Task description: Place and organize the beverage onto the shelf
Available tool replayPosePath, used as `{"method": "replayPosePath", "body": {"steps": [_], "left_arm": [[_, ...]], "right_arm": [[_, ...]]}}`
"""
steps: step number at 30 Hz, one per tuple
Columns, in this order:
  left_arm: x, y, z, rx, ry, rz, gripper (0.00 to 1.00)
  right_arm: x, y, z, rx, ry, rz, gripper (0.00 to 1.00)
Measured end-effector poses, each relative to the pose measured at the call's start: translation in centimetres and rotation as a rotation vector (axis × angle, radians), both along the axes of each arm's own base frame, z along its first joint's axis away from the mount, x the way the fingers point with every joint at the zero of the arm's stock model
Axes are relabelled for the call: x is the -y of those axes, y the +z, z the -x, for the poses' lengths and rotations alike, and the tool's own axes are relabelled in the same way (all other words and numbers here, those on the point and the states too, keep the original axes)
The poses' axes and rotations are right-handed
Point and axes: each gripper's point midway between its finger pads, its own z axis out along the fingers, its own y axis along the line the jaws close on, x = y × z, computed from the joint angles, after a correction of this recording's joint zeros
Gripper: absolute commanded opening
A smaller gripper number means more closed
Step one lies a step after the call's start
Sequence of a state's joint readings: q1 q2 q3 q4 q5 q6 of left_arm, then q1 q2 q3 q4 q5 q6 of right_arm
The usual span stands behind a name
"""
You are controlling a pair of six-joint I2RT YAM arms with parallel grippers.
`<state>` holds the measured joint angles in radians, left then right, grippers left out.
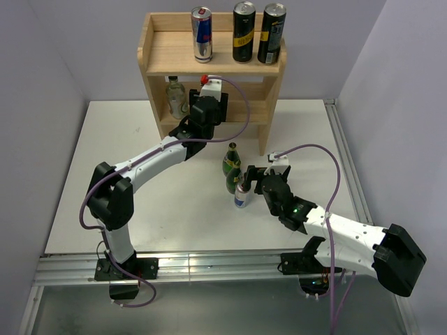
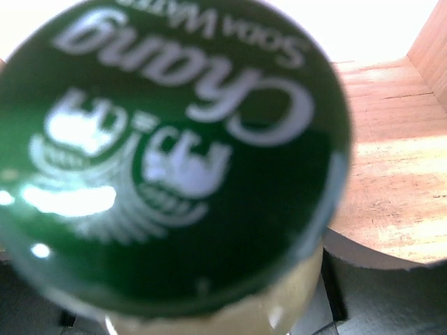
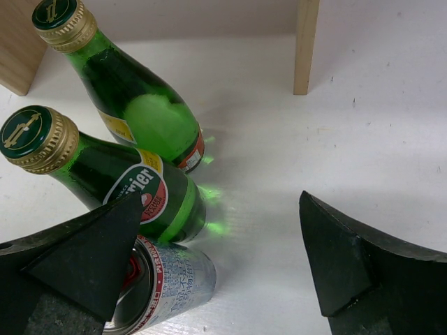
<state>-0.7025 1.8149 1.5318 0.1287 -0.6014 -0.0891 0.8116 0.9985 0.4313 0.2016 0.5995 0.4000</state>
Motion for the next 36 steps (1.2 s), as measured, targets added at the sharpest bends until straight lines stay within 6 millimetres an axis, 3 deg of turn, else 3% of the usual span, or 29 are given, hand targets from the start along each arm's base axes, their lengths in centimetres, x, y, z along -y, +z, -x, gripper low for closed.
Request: {"method": "replayPosePath", "body": {"steps": [14,26,29,30,32,33,36], "left_arm": [[-0.8,0.2,-0.5,0.033,0.051,-0.008,0.00],[-2.7,0.3,-1.4,0.074,0.122,0.022,0.01],[-3.0,0.3,-1.6,0.077,0.131,0.026,0.10],[-3.1,0.3,-1.6,0.077,0.134,0.027,0.24],[-3.1,0.2,-1.6,0.078,0.137,0.029,0.39],[-3.2,0.2,-1.7,0.080,0.138,0.033,0.55],[-3.2,0.2,-1.7,0.084,0.141,0.039,0.74]], "right_arm": [[-0.1,0.0,-0.1,0.001,0.003,-0.003,1.00],[-0.3,0.0,-0.1,0.002,0.005,-0.005,1.00],[-0.3,0.0,-0.2,0.002,0.005,-0.006,1.00],[-0.3,0.0,-0.2,0.002,0.006,-0.006,1.00],[-0.3,0.0,-0.2,0.003,0.005,-0.007,1.00],[-0.3,0.0,-0.2,0.003,0.005,-0.006,1.00],[-0.3,0.0,-0.2,0.003,0.005,-0.006,1.00]]}}
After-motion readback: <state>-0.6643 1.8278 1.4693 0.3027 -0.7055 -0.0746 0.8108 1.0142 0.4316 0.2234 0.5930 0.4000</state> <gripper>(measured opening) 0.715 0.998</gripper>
